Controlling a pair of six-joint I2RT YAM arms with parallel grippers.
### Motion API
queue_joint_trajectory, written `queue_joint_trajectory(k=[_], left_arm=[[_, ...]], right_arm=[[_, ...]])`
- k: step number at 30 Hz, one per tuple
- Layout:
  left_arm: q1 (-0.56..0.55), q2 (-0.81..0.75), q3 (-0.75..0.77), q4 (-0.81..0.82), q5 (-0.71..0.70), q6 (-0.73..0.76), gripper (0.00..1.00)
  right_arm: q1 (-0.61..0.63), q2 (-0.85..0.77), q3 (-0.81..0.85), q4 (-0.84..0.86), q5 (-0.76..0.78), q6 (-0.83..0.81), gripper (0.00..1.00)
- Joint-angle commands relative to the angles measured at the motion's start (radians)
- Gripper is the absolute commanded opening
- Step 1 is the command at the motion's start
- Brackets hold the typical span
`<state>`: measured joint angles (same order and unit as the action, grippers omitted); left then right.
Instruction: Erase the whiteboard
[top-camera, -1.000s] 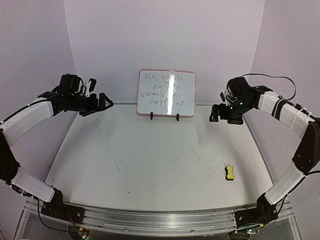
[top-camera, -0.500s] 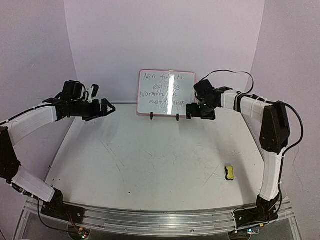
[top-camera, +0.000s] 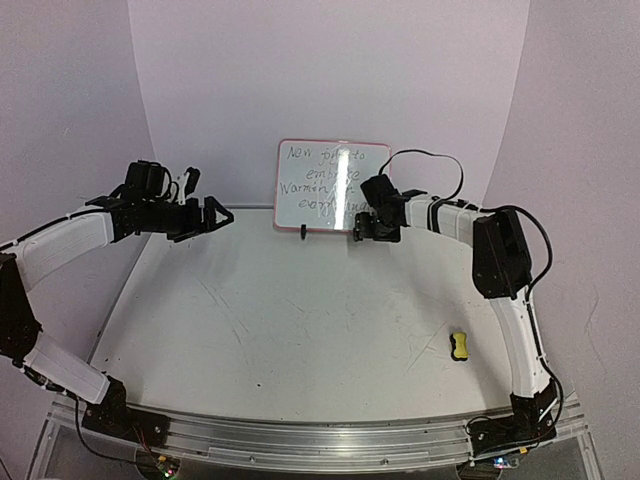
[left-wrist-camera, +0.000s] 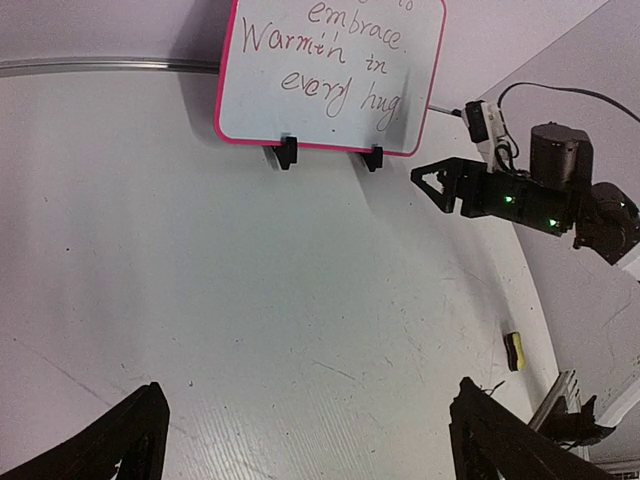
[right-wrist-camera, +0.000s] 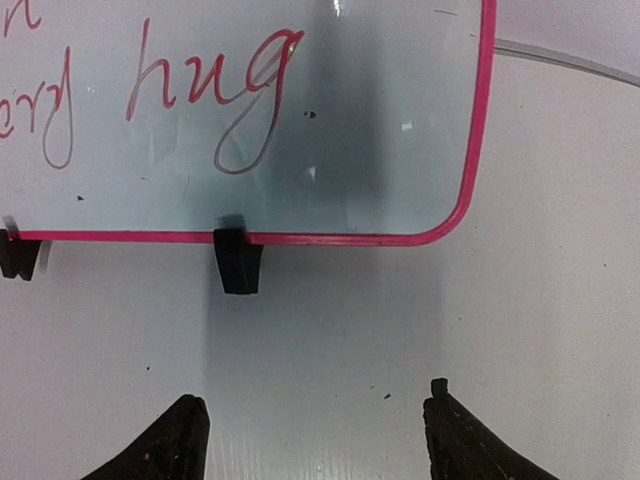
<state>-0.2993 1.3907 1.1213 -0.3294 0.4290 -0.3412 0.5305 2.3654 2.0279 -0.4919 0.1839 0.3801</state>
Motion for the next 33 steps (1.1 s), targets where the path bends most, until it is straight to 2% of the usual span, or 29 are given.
queue_joint_trajectory(k=[1, 5, 11, 22, 29, 33], left_arm=[[0.003, -0.017, -0.008, 0.052, 0.023, -0.003, 1.0], [0.003, -0.025, -0.013, 0.055, 0.022, 0.001, 1.0], [0.003, -0.025, -0.015, 0.055, 0.018, 0.006, 1.0], [0.003, -0.019, -0.013, 0.055, 0.013, 0.011, 1.0], [0.003, -0.012, -0.011, 0.055, 0.01, 0.011, 1.0], [0.003, -0.009, -0.012, 0.055, 0.01, 0.013, 1.0]], right_arm=[[0.011, 0.088, 0.124, 0.038, 0.054, 0.029, 0.7], [0.011, 0.163, 0.201, 0.062, 0.057, 0.027, 0.64], [0.011, 0.258, 0.316, 0.079, 0.048, 0.011, 0.62], [0.011, 0.324, 0.348, 0.133, 0.053, -0.017, 0.51], [0.011, 0.344, 0.356, 0.16, 0.051, -0.027, 0.36], [0.012, 0.353, 0.365, 0.168, 0.048, -0.038, 0.17]])
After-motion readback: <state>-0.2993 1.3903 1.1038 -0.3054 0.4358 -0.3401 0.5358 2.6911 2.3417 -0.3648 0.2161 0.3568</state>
